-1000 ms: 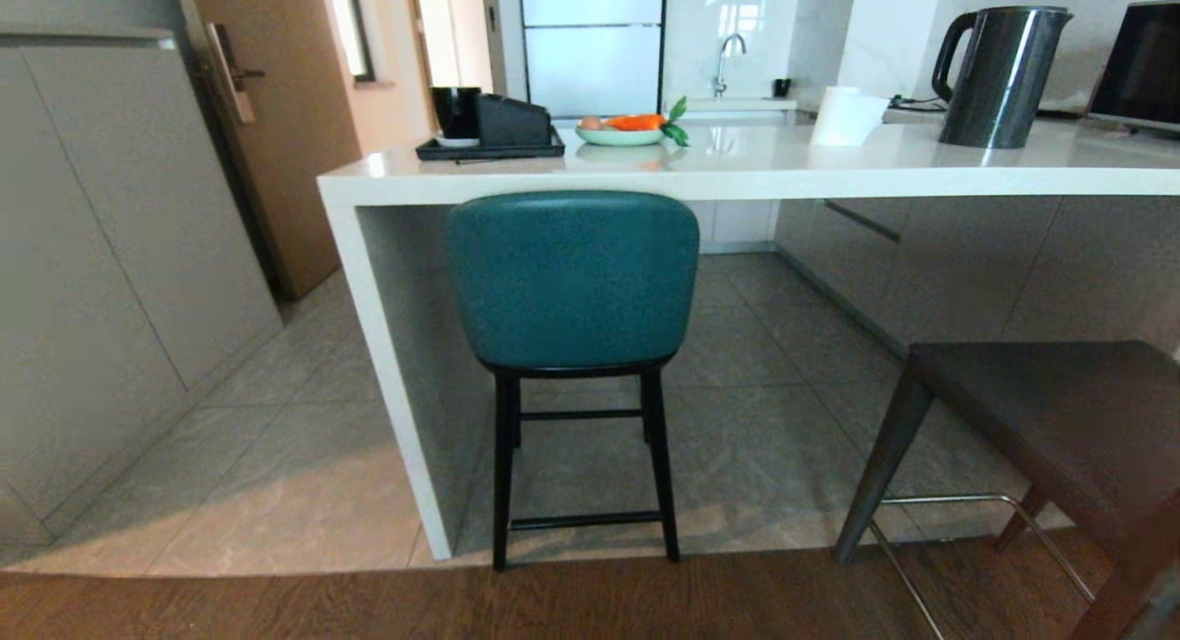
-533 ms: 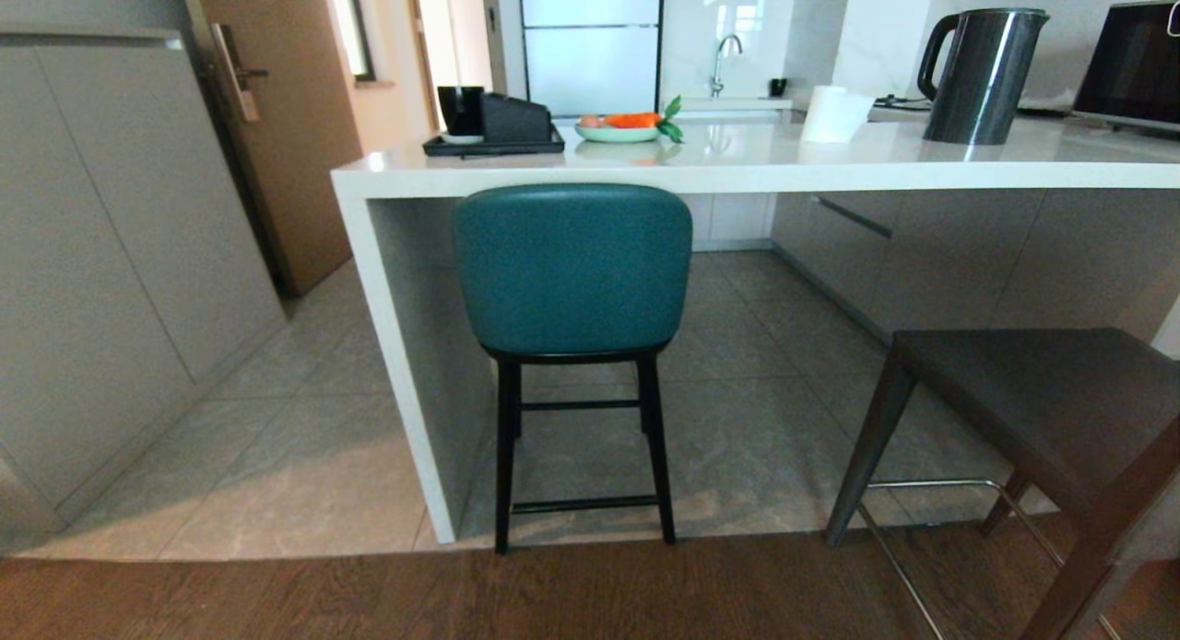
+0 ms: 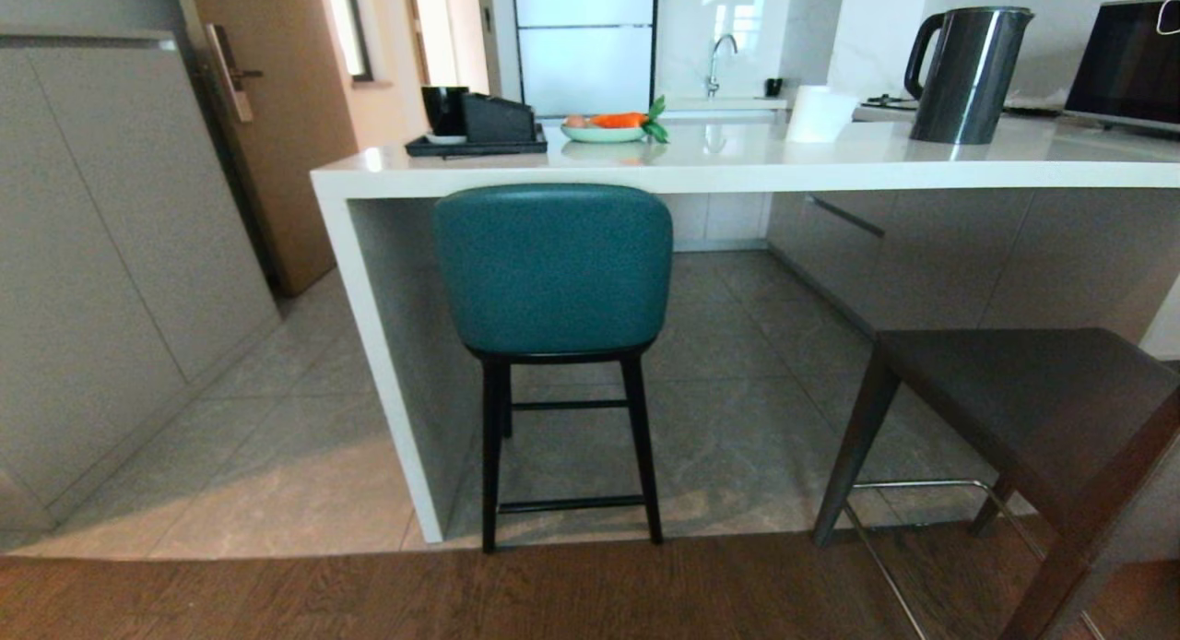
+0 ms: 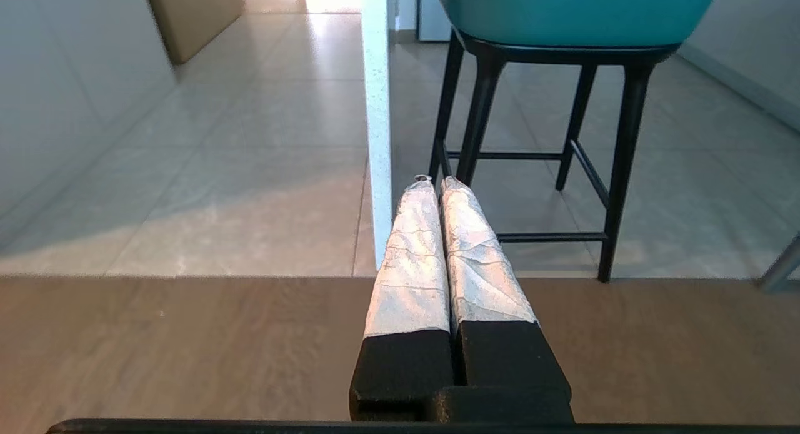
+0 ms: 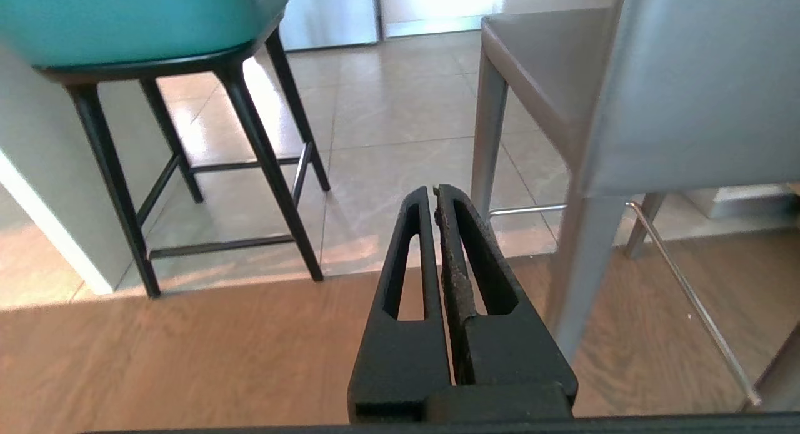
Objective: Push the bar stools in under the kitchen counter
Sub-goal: Push the gray chair back under the dining table
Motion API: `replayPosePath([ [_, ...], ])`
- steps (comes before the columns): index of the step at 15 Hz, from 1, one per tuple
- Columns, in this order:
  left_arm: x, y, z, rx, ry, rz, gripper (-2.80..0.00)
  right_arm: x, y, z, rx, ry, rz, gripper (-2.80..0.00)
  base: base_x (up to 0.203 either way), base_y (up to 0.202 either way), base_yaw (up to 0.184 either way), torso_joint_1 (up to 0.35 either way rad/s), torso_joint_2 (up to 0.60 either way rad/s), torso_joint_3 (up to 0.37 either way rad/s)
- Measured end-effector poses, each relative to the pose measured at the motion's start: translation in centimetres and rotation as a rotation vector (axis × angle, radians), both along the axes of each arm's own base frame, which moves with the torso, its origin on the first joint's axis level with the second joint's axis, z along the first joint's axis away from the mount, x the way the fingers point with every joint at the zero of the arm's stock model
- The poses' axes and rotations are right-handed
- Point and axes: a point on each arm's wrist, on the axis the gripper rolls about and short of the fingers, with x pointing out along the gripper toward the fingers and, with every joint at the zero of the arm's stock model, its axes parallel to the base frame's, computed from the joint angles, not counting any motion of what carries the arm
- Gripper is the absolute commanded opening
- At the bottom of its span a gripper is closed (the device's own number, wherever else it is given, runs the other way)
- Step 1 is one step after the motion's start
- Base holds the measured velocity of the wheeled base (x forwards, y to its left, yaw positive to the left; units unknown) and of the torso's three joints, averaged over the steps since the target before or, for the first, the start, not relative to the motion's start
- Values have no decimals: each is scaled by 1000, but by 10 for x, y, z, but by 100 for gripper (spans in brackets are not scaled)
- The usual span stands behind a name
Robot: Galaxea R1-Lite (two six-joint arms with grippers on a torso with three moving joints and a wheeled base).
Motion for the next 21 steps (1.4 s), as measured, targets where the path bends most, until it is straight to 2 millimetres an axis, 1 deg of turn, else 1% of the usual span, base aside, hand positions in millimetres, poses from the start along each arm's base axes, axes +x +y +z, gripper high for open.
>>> replayPosePath([
  [21,0,0,0,0,0,-1,-280,0,0,0,0,0,0,-280,0,-195,2,3,1,2],
])
